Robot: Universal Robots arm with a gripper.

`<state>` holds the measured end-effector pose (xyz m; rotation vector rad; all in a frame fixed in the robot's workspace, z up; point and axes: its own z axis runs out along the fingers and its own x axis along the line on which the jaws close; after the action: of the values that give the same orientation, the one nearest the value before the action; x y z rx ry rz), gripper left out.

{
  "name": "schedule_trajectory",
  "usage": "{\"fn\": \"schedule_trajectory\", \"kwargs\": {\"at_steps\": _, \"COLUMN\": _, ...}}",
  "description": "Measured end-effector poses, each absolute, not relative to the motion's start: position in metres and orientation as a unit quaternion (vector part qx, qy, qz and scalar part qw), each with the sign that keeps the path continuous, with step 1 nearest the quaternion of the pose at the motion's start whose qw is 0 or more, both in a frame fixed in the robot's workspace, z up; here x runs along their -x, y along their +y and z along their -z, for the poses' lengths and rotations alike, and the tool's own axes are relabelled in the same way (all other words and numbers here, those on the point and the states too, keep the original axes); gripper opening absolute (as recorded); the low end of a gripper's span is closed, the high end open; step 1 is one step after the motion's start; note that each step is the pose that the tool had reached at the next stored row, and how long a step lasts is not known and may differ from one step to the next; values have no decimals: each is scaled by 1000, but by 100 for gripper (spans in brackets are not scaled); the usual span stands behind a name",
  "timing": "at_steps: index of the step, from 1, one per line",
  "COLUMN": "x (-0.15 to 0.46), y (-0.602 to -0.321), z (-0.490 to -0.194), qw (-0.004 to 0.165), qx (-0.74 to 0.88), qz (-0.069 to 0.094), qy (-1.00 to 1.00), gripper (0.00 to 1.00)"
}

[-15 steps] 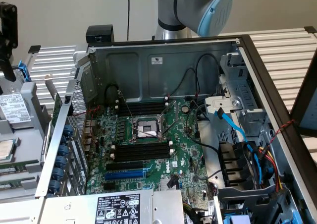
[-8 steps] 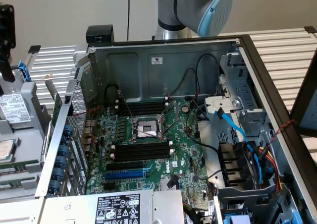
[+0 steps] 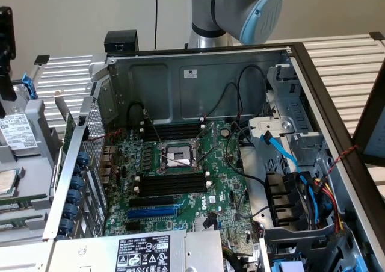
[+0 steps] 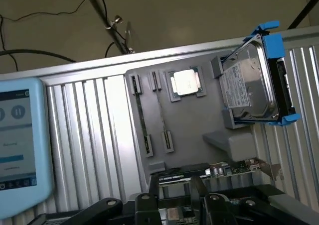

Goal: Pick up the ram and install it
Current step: 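Reach for the ram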

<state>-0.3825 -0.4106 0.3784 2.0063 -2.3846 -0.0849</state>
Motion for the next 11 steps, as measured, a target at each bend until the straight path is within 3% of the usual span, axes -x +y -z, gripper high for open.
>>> {"fn": "schedule_trajectory", "kwargs": {"at_steps": 11, "x": 418, "y": -411, "z": -373, "qw": 11, "qx": -643, "qz": 27, "qy": -765, "gripper": 39}}
